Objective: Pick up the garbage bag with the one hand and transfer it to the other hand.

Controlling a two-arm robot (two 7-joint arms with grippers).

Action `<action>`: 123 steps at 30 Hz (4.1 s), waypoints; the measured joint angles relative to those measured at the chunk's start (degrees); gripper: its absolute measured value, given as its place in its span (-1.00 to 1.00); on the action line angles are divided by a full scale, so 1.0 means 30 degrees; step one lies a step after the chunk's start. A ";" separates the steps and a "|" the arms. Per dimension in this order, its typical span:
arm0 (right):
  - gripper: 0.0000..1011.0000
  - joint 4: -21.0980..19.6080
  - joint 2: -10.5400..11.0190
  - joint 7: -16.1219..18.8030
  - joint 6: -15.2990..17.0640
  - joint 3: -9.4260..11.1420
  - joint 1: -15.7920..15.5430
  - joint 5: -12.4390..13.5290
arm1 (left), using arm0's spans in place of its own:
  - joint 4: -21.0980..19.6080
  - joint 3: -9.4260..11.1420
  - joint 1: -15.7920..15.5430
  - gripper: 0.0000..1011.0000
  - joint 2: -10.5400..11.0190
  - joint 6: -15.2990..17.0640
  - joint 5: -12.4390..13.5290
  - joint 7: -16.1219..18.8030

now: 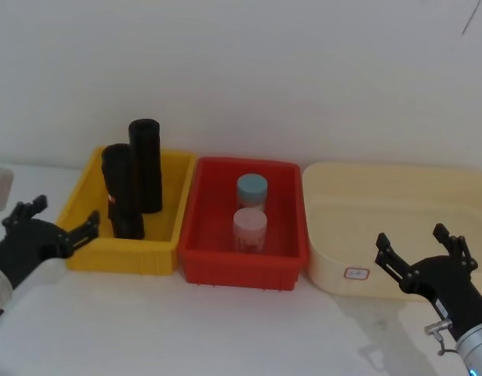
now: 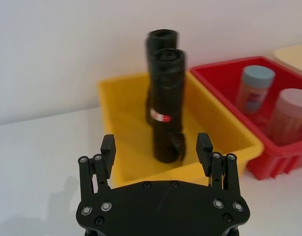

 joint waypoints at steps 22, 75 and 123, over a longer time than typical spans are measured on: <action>0.98 0.0000 0.0001 0.0000 -0.0001 0.0001 0.0000 0.0001 | 0.0030 0.1868 -0.0912 0.98 -0.0727 0.0084 0.1699 -0.0135; 0.98 0.0001 0.0000 0.0000 0.0000 0.0000 0.0000 0.0001 | 0.5996 0.2182 -0.5807 0.98 -0.1356 0.0968 0.1086 -0.3149; 0.98 0.0000 0.0000 0.0000 0.0000 0.0001 0.0001 0.0001 | 1.0783 0.4685 -1.0620 0.98 -0.0913 0.2557 0.0737 -0.6378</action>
